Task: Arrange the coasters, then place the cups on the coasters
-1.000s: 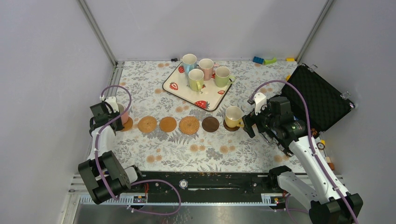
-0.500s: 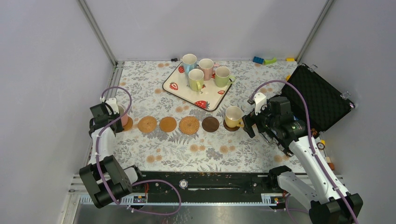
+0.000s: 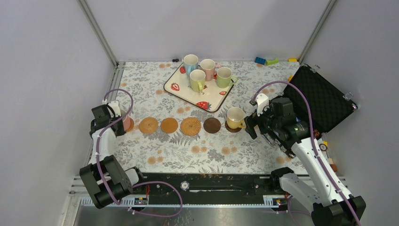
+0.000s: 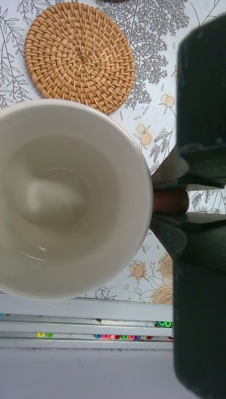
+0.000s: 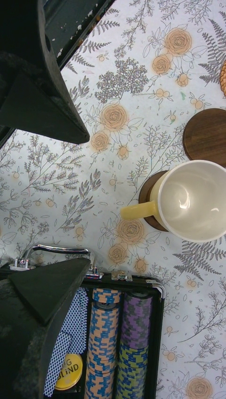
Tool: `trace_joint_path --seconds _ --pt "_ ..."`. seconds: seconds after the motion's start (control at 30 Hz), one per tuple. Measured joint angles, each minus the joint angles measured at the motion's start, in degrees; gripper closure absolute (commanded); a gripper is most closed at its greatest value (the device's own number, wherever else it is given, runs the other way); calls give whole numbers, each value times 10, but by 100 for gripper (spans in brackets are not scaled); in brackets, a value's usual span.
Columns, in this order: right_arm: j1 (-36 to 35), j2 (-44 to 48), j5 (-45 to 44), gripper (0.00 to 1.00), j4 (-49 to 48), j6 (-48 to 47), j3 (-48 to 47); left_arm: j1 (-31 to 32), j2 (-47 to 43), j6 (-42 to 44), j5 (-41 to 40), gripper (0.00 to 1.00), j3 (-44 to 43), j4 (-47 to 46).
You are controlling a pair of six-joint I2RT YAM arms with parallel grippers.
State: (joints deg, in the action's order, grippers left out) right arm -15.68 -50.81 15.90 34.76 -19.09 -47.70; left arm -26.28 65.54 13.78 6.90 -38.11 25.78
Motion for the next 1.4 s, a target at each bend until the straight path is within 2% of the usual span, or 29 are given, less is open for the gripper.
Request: trace_joint_path --seconds 0.23,0.4,0.77,0.9,1.0,1.13,1.27,1.33,1.4 --pt "0 2 0 0 0 0 0 0 5 0 -1 91 0 -5" --pt "0 2 0 0 0 0 0 0 6 0 -1 78 -1 -6" --pt "0 2 0 0 0 0 0 0 0 12 -7 27 -1 -26" --pt "0 2 0 0 0 0 0 0 -20 12 -11 2 -1 -28" --pt "0 3 0 0 0 0 0 -1 -54 12 -12 1 -1 -24" --pt "0 4 0 0 0 0 0 -1 -142 14 -4 1 -5 -3" --pt "0 5 0 0 0 0 0 4 -198 16 34 1 -57 43" --pt "0 5 0 0 0 0 0 30 -196 14 41 1 -108 71" --pt "0 5 0 0 0 0 0 94 -185 12 38 1 -160 87"
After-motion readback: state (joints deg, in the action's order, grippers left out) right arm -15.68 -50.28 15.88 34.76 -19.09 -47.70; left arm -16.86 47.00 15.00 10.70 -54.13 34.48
